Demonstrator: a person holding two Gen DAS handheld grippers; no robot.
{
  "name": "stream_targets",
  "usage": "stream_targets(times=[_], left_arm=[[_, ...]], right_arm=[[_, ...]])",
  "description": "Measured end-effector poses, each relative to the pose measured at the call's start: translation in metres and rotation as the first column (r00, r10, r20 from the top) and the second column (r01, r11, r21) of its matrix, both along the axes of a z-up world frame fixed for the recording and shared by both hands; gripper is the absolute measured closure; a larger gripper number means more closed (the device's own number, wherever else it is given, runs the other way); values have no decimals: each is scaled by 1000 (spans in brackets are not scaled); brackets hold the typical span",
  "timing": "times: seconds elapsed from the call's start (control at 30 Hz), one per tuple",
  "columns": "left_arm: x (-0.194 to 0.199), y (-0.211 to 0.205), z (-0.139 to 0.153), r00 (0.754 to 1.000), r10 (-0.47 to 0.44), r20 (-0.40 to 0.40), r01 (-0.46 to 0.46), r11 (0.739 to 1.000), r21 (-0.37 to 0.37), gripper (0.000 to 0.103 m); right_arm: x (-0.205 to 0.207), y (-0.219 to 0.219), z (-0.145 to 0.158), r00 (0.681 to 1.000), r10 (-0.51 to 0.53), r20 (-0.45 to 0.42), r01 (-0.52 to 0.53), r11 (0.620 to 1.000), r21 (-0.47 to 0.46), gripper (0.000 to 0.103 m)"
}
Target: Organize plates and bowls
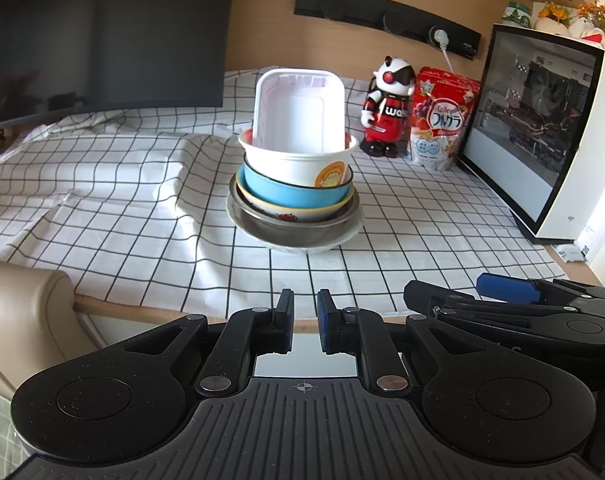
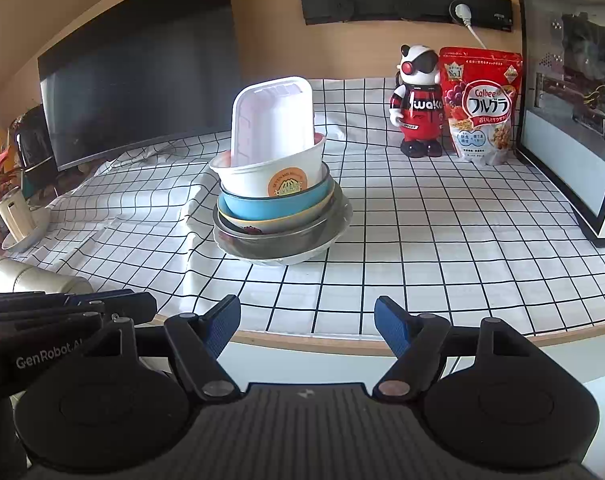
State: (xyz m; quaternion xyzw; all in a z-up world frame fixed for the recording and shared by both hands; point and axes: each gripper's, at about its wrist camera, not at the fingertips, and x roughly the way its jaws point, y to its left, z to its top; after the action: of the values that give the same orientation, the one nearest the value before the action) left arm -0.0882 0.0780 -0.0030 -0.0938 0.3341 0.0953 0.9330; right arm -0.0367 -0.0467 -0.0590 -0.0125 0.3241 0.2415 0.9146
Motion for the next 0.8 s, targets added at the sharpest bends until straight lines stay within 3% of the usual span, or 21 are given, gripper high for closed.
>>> stream_targets(times=[0.8], left_arm=[[3, 0, -2, 1000, -4, -5, 4, 1000, -7, 88]], right_arm=[[4, 1, -2, 1000, 12, -14, -12, 1000, 10, 28]])
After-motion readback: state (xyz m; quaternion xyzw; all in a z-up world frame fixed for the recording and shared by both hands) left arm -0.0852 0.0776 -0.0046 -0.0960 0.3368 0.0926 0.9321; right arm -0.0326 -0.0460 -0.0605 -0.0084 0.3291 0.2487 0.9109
